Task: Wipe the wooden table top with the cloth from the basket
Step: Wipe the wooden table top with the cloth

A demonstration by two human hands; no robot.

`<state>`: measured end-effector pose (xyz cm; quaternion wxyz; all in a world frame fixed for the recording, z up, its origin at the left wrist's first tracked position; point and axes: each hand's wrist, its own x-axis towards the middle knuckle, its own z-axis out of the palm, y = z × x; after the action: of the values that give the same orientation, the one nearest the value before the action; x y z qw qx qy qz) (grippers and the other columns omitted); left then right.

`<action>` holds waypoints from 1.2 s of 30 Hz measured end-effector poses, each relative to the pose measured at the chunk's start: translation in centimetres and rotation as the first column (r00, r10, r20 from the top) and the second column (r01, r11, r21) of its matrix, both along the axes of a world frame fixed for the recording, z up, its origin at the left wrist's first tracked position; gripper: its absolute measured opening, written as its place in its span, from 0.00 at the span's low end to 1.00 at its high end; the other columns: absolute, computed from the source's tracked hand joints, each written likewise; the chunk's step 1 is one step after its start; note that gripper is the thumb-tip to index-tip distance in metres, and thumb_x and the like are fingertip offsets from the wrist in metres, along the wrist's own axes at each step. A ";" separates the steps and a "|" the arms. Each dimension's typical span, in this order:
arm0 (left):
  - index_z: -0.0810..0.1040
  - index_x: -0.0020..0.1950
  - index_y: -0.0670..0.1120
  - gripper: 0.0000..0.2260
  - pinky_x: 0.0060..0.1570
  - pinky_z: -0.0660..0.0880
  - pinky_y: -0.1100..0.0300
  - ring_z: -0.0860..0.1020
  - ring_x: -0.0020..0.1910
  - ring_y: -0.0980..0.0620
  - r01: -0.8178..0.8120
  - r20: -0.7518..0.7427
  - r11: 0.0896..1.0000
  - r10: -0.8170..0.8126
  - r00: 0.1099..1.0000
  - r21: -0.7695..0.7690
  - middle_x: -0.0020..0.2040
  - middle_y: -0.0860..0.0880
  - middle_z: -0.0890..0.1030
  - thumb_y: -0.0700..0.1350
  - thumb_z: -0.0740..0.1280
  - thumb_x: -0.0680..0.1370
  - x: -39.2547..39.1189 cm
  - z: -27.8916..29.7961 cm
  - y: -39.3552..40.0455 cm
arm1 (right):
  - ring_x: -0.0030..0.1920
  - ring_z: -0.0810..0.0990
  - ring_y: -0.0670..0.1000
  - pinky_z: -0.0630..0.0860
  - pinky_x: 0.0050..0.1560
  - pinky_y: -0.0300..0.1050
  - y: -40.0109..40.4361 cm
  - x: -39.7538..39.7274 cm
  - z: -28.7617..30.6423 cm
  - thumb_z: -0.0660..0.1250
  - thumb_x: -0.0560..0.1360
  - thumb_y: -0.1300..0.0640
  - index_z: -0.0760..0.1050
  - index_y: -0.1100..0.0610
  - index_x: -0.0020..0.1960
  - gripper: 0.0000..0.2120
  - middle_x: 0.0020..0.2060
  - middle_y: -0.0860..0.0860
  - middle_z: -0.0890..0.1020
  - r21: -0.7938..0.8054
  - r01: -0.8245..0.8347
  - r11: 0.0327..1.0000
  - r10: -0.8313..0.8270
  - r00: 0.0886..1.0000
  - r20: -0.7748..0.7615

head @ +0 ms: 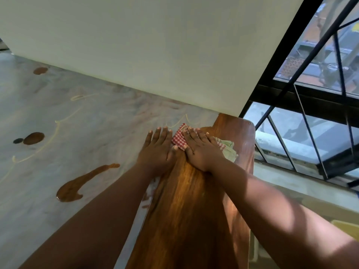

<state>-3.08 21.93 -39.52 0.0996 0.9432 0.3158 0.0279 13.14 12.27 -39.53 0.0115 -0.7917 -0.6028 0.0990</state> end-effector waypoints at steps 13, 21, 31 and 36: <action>0.45 0.78 0.45 0.29 0.72 0.32 0.55 0.40 0.77 0.50 -0.053 -0.001 0.999 0.053 0.999 -0.007 0.79 0.45 0.46 0.59 0.45 0.82 3.2 -0.3 2.5 | 0.76 0.43 0.50 0.39 0.72 0.51 6.6 8.6 -0.2 0.41 0.81 0.44 0.39 0.48 0.78 0.27 0.78 0.50 0.45 -0.017 -0.096 0.995 0.097 0.993 0.066; 0.45 0.78 0.47 0.29 0.73 0.34 0.54 0.40 0.77 0.51 -0.091 -0.012 0.995 0.090 0.996 -0.046 0.79 0.47 0.46 0.60 0.44 0.81 3.4 -0.6 2.9 | 0.76 0.45 0.49 0.43 0.73 0.51 8.2 10.9 -0.5 0.42 0.81 0.44 0.42 0.49 0.78 0.27 0.78 0.50 0.48 0.015 -0.182 0.983 0.181 0.981 0.073; 0.43 0.78 0.48 0.30 0.72 0.32 0.54 0.40 0.77 0.51 0.000 -0.170 1.000 0.002 0.985 0.009 0.79 0.47 0.44 0.61 0.38 0.79 -4.3 1.3 4.0 | 0.76 0.43 0.48 0.40 0.72 0.47 8.4 10.0 0.3 0.42 0.82 0.45 0.40 0.47 0.78 0.26 0.78 0.49 0.44 -0.051 -0.113 0.992 0.117 0.991 0.068; 0.37 0.76 0.50 0.32 0.70 0.29 0.57 0.36 0.75 0.52 0.044 -0.182 0.999 -0.042 0.982 0.005 0.77 0.49 0.39 0.64 0.35 0.76 -9.2 1.3 2.4 | 0.76 0.43 0.48 0.40 0.72 0.47 8.5 9.6 0.2 0.40 0.81 0.44 0.39 0.46 0.78 0.26 0.78 0.48 0.44 -0.064 -0.080 0.995 0.085 0.993 0.077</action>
<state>-12.32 24.34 -38.25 0.0666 0.9488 0.3030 -0.0591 22.78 20.79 -39.31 -0.0404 -0.7693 -0.6318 0.0860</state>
